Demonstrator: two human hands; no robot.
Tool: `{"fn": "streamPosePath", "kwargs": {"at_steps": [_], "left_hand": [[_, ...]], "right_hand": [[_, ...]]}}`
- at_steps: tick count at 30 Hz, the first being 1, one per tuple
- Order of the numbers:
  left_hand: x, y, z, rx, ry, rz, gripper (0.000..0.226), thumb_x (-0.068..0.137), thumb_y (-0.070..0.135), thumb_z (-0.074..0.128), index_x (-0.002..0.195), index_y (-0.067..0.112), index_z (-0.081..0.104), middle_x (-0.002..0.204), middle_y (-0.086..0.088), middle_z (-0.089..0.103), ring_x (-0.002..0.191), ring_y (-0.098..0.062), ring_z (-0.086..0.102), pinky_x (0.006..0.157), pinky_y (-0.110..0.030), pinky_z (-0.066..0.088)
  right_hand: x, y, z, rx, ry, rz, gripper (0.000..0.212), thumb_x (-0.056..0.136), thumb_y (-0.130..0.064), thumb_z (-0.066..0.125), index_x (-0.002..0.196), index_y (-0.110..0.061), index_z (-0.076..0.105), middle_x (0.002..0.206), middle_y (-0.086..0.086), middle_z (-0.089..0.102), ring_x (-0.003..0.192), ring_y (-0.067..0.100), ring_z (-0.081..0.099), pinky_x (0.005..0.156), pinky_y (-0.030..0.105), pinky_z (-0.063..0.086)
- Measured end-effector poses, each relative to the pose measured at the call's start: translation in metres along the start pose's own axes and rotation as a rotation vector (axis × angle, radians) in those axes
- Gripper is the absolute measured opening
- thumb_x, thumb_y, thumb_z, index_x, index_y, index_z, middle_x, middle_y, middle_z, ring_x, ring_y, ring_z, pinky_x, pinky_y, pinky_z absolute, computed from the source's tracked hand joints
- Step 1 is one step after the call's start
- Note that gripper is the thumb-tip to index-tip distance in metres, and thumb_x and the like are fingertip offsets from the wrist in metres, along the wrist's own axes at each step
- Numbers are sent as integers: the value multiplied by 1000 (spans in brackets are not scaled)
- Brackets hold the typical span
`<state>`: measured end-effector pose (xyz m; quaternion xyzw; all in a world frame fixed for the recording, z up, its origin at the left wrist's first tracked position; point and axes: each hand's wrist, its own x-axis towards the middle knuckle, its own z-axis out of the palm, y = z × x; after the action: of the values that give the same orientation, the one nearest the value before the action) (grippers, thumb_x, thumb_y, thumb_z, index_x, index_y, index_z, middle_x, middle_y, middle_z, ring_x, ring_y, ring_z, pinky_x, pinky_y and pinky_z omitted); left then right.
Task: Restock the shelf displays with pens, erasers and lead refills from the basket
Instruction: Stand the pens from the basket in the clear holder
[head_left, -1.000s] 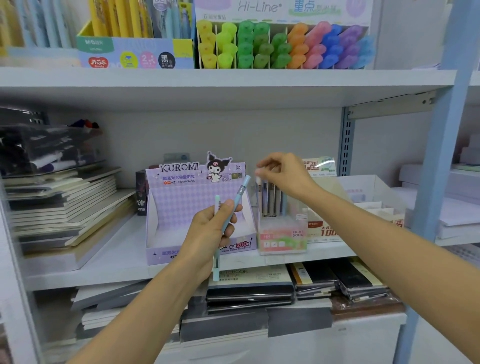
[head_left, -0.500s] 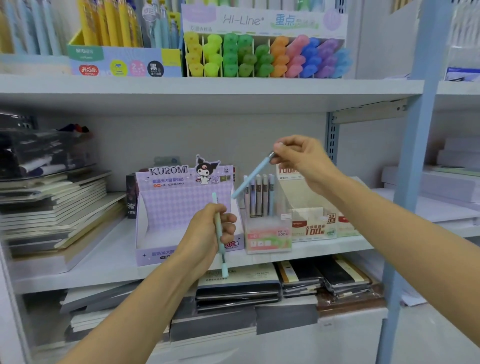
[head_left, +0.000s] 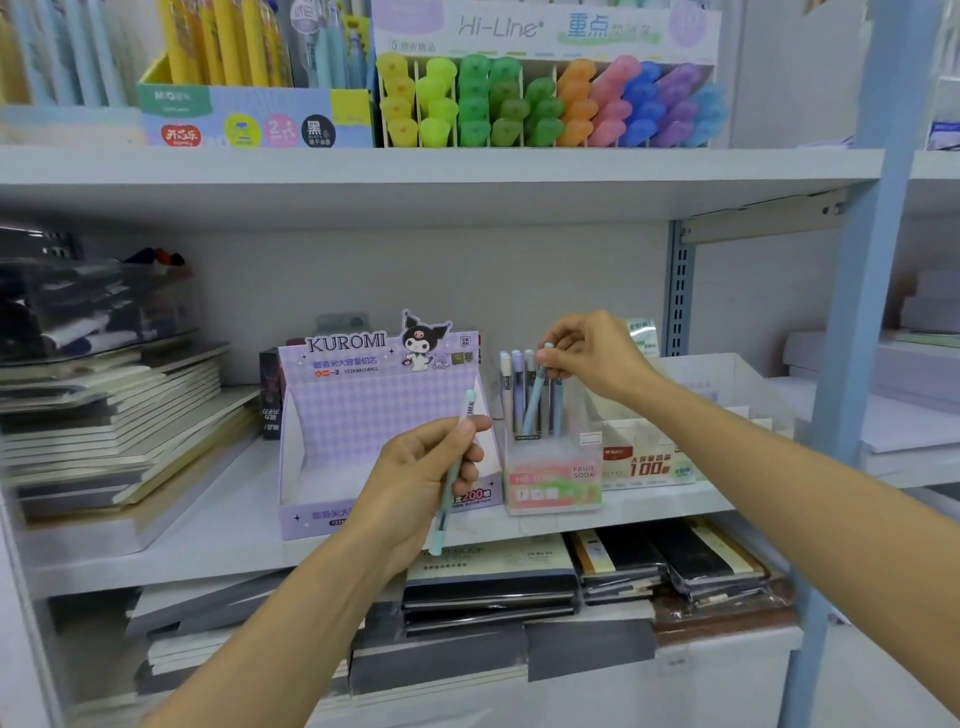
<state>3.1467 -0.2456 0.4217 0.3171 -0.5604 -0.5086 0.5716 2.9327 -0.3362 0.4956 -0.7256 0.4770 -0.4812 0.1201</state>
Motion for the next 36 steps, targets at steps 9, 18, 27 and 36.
{"fn": "streamPosePath", "kwargs": {"at_steps": [9,18,27,36], "left_hand": [[4,-6,-1,-43,-17,-30,23,94,2,56,110,8,71,72,-3,62,64,-10,56,63,-17,50],[4,-2,4,60,40,4,23,89,4,66,110,13,66,73,-8,70,67,-16,65,66,-20,56],[-8,18,6,167,69,-14,16,79,3,75,95,6,73,78,-7,74,65,-15,68,60,-21,56],[-16,25,32,-209,180,183,31,76,21,71,103,5,69,93,-9,74,86,-20,72,74,-24,58]], "right_hand": [[3,1,24,-127,34,-52,16,78,-14,80,81,-10,65,75,7,70,72,20,69,75,40,58],[-34,-29,7,315,-366,-160,20,89,-30,68,107,-23,70,95,3,73,80,18,70,73,29,59],[-55,-10,-34,632,-143,-32,18,77,-13,72,94,-5,73,85,12,73,78,21,70,72,22,58],[-98,-7,-18,653,-368,78,21,80,-15,68,96,-2,69,81,13,72,68,20,69,62,22,58]]}}
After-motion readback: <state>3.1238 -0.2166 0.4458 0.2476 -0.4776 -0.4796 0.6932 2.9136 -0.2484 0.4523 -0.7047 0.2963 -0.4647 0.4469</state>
